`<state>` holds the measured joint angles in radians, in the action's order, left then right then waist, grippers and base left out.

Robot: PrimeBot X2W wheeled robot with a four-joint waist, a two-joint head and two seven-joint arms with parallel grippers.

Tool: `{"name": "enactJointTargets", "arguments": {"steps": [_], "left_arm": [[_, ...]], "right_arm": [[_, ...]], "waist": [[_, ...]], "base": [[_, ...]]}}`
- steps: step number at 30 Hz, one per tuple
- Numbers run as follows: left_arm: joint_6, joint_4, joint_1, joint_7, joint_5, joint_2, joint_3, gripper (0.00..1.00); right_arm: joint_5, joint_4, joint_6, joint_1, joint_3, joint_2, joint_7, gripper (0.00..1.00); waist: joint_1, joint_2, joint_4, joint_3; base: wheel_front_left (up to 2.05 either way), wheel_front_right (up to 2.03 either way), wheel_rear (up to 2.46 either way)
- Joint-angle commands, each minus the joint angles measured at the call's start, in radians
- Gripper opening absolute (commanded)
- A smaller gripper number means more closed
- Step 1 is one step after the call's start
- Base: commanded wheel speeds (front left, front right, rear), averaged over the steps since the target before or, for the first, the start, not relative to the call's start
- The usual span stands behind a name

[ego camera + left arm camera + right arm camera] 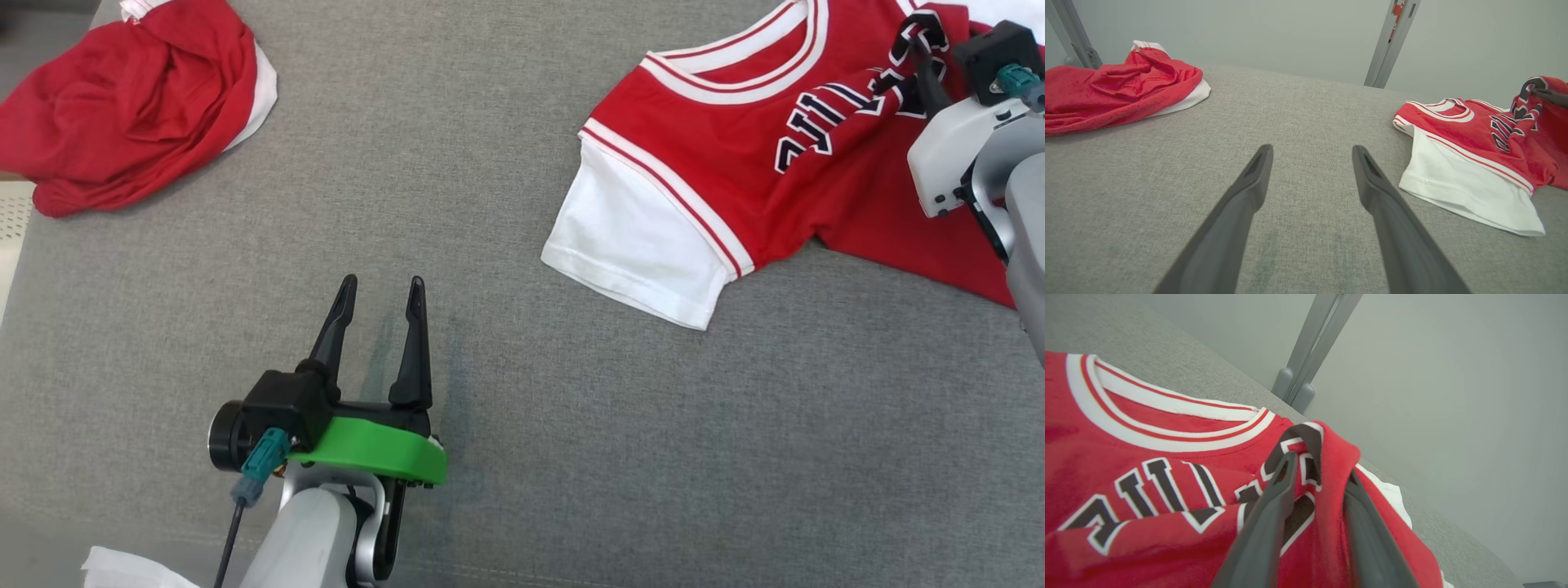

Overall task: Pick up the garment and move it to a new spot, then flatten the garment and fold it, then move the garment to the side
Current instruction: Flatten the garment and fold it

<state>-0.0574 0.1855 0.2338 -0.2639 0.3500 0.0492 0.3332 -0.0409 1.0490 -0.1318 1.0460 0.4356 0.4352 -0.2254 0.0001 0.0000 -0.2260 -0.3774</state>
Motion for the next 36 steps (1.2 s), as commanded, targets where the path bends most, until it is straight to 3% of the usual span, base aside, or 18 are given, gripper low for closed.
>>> {"name": "enactJointTargets", "arguments": {"steps": [1,6,19,27,36], "left_arm": [[0.004,0.003,0.018,-0.001,-0.011,0.002,-0.001,1.0],[0.012,0.014,0.034,-0.001,-0.024,0.002,-0.009,1.0],[0.029,0.066,0.003,-0.001,-0.017,0.003,-0.031,1.0],[0.014,0.077,-0.054,-0.001,0.006,0.003,-0.037,1.0],[-0.005,0.06,-0.134,-0.001,0.003,0.003,-0.077,1.0]], "right_arm": [[-0.003,0.006,0.002,0.004,-0.026,-0.007,-0.019,1.0],[-0.04,-0.041,0.002,-0.056,-0.138,-0.055,-0.041,1.0],[-0.069,-0.514,0.002,-0.508,-0.374,-0.213,-0.04,1.0],[-0.076,-0.701,0.002,-0.747,-0.443,-0.319,-0.04,1.0],[-0.071,-0.83,0.002,-0.91,-0.478,-0.38,-0.04,1.0]], "waist": [[-0.0001,0.0,0.029,0.02],[-0.0001,0.0,0.085,0.062],[-0.0001,0.0,0.22,0.192],[-0.0001,0.0,0.232,0.244],[-0.0001,0.0,0.212,0.295]], "base": [[0.0,0.0,0.0],[0.0,0.0,0.0],[0.0,0.0,0.0],[0.0,0.0,0.0],[0.0,0.0,0.0]]}}
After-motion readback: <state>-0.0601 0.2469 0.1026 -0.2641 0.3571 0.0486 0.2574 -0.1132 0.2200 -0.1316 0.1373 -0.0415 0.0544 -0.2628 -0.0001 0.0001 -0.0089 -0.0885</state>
